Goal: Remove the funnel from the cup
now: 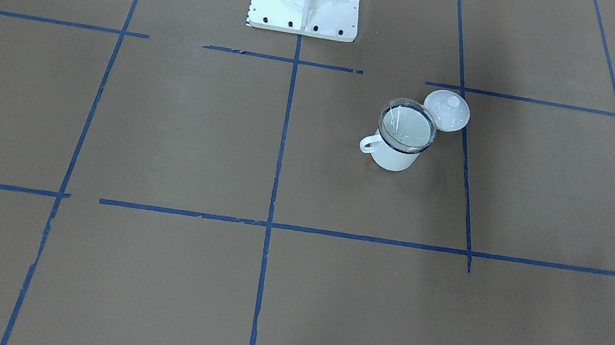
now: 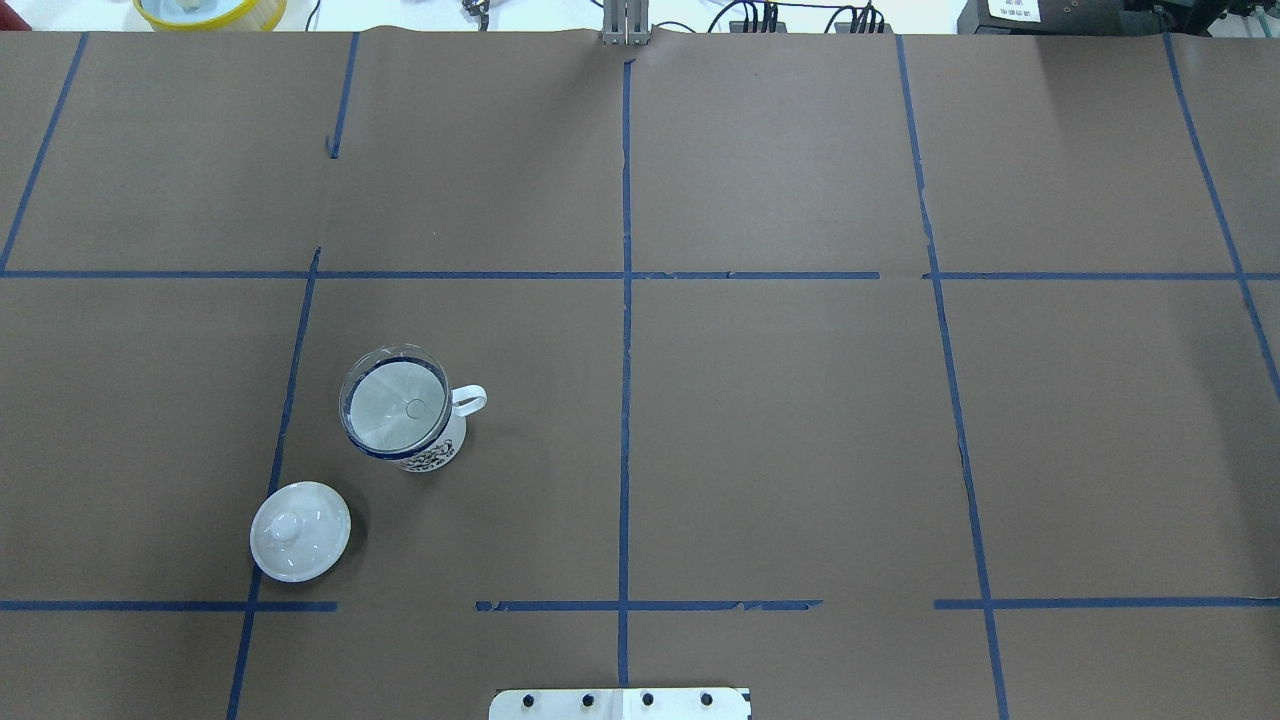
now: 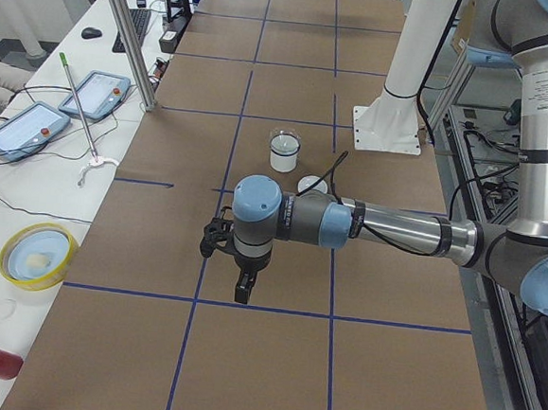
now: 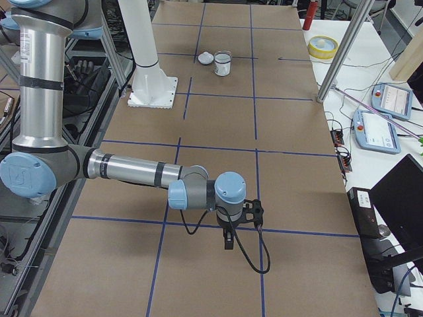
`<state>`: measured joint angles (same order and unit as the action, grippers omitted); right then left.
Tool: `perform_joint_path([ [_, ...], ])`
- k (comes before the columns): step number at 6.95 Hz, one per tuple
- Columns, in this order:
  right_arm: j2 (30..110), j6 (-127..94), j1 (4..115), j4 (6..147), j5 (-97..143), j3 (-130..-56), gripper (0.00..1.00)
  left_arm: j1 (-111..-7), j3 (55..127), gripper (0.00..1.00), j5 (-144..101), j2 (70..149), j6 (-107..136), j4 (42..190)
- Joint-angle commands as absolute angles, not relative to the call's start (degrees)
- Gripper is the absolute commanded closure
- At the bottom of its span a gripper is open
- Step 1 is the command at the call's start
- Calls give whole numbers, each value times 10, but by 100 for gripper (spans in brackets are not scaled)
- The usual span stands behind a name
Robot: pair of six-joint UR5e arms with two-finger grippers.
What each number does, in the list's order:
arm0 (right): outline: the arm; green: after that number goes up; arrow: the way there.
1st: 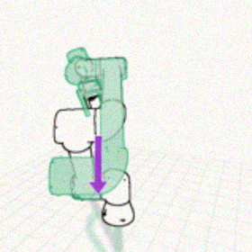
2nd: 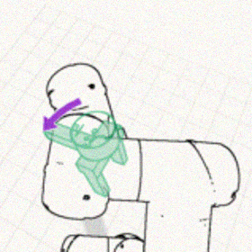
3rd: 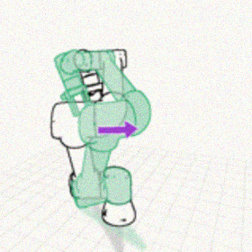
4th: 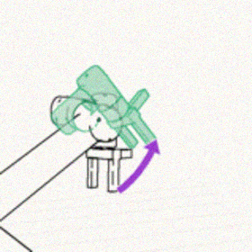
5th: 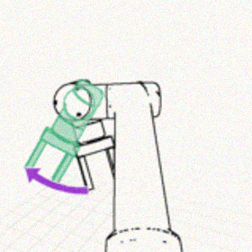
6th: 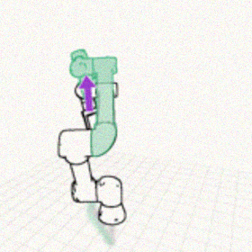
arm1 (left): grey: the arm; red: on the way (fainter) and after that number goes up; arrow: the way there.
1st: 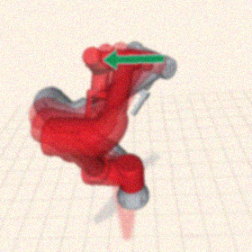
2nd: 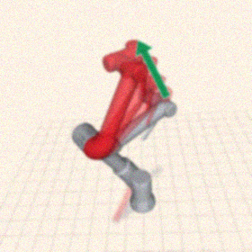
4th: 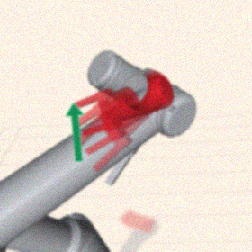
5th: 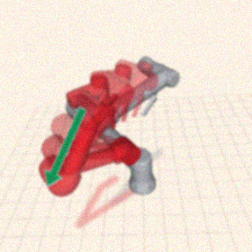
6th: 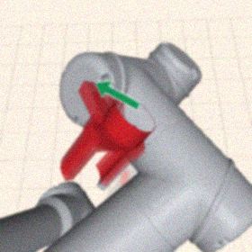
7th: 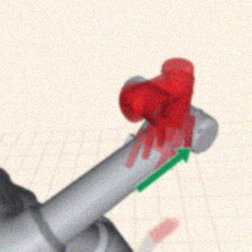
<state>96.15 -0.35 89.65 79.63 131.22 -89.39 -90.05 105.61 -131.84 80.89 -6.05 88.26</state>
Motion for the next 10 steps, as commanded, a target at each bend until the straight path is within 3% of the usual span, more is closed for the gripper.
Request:
perform_joint_path([
  [1, 962, -4, 896, 796, 1312, -894, 0, -891, 1056, 0, -1319, 847, -54, 878],
  [4, 962, -4, 896, 796, 1312, -894, 0, -891, 1053, 0, -1316, 978, -53, 897],
  [7, 962, -4, 896, 796, 1312, -894, 0, -876, 1053, 0, -1413, 961, -42, 957],
  [10, 962, -4, 896, 796, 1312, -894, 0, -727, 1113, 0, -1329, 989, 263, 989],
])
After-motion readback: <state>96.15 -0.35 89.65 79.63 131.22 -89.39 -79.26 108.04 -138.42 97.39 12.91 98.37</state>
